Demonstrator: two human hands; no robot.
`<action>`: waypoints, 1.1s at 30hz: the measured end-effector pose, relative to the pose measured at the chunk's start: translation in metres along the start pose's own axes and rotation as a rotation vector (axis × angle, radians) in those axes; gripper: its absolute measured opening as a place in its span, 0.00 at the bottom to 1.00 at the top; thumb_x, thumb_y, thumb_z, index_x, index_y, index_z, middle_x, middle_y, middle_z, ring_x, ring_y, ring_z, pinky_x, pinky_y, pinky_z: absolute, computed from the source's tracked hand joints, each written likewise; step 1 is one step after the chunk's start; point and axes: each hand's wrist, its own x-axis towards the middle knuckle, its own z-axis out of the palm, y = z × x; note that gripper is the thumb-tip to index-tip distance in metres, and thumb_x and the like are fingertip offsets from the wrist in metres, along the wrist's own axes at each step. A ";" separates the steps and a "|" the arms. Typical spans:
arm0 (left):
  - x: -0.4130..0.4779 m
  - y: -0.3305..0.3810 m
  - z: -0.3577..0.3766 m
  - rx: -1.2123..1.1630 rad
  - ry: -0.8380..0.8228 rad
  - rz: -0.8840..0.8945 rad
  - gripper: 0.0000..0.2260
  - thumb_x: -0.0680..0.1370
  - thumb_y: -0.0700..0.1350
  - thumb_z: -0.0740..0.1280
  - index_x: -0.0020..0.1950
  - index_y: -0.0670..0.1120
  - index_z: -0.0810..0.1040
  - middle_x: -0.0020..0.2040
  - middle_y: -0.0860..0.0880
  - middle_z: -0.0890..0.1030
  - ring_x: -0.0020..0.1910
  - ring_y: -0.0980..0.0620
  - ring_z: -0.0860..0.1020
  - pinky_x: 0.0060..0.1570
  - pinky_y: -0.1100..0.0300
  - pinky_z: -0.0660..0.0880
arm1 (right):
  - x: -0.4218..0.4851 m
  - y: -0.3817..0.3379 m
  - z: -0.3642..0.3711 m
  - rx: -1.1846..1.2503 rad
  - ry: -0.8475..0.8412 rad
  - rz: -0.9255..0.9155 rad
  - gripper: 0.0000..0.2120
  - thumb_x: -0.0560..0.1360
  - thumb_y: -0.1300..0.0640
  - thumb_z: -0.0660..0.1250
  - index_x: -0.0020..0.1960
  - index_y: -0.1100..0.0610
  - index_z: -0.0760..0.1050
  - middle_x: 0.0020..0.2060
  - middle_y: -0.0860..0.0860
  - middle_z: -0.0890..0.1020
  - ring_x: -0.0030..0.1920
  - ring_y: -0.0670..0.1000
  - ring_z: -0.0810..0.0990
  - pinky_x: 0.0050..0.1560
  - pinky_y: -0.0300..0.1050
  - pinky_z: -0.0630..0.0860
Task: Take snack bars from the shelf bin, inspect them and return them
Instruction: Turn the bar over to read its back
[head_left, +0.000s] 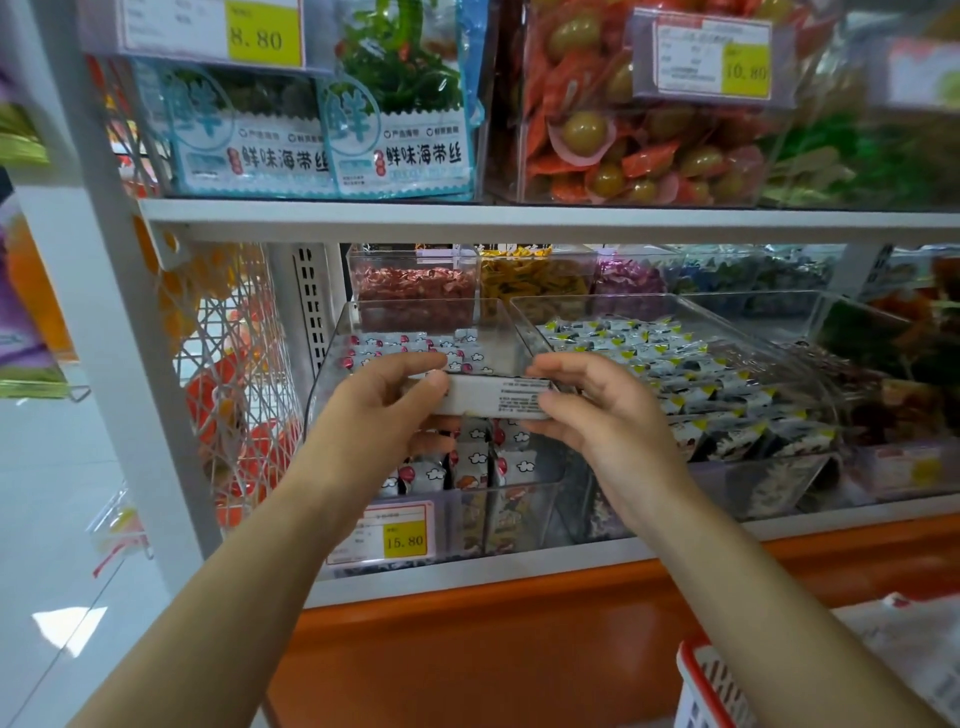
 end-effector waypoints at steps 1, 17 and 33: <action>0.000 0.000 0.000 0.021 0.006 0.007 0.11 0.78 0.44 0.63 0.60 0.48 0.77 0.48 0.46 0.82 0.43 0.52 0.83 0.42 0.62 0.80 | 0.000 0.000 0.000 -0.035 0.000 -0.011 0.09 0.74 0.64 0.67 0.48 0.52 0.80 0.47 0.48 0.82 0.48 0.47 0.83 0.46 0.43 0.81; -0.004 0.011 -0.001 0.094 -0.079 -0.074 0.05 0.73 0.43 0.69 0.40 0.43 0.80 0.41 0.47 0.82 0.44 0.46 0.81 0.43 0.56 0.81 | -0.002 -0.005 -0.001 -0.283 0.075 -0.092 0.07 0.73 0.58 0.69 0.36 0.55 0.81 0.34 0.51 0.82 0.39 0.50 0.81 0.42 0.49 0.80; -0.001 0.005 0.001 0.050 -0.044 -0.123 0.07 0.76 0.42 0.66 0.44 0.38 0.81 0.46 0.43 0.82 0.45 0.46 0.83 0.38 0.63 0.80 | -0.002 -0.005 0.001 -0.030 0.058 0.062 0.12 0.73 0.63 0.68 0.31 0.58 0.80 0.30 0.51 0.83 0.35 0.51 0.83 0.30 0.44 0.80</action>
